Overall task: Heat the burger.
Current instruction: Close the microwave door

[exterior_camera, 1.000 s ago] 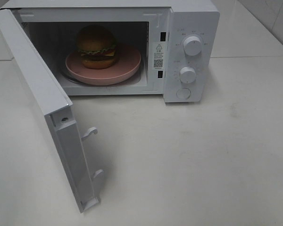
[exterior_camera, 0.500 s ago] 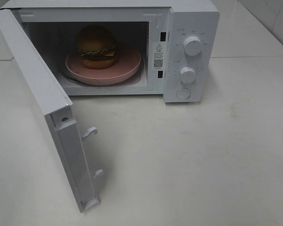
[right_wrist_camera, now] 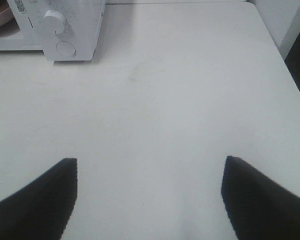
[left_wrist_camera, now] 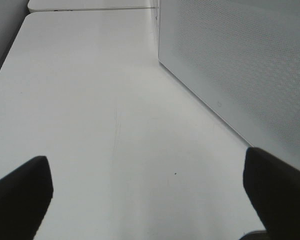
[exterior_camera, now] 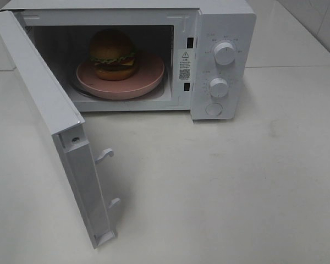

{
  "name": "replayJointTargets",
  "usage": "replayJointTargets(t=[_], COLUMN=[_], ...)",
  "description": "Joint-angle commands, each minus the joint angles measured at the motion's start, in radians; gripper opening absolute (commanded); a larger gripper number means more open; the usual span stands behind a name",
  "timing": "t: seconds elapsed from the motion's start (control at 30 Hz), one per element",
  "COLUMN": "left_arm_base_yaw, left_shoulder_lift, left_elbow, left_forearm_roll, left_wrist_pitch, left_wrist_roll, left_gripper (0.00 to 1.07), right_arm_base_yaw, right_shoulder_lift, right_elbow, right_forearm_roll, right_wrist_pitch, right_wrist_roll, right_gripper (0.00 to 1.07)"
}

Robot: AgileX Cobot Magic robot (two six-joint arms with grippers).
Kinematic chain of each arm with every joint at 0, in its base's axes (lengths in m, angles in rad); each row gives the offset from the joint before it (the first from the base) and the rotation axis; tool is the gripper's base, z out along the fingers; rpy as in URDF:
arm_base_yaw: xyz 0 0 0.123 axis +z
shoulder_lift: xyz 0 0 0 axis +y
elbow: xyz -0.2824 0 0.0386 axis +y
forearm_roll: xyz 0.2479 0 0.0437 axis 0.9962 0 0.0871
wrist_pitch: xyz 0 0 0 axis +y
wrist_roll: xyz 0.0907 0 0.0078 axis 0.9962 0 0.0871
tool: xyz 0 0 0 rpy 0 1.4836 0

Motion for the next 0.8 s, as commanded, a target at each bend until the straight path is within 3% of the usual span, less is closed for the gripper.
replayJointTargets(t=[0.03,0.8], left_arm_base_yaw=[-0.004,-0.004], left_shoulder_lift=[-0.002,-0.003], left_elbow=[0.002,0.002], left_forearm_roll=[0.0,0.0], left_wrist_pitch=[-0.003,-0.003], left_wrist_roll=[0.001,0.002], left_gripper=[0.98,0.98], right_arm_base_yaw=[-0.023,-0.025], right_shoulder_lift=[-0.031,-0.03], right_elbow=[0.001,0.001], right_forearm_roll=[0.006,0.008], right_wrist_pitch=[-0.008,-0.008], right_wrist_roll=[-0.012,-0.015], right_gripper=[0.75,0.75])
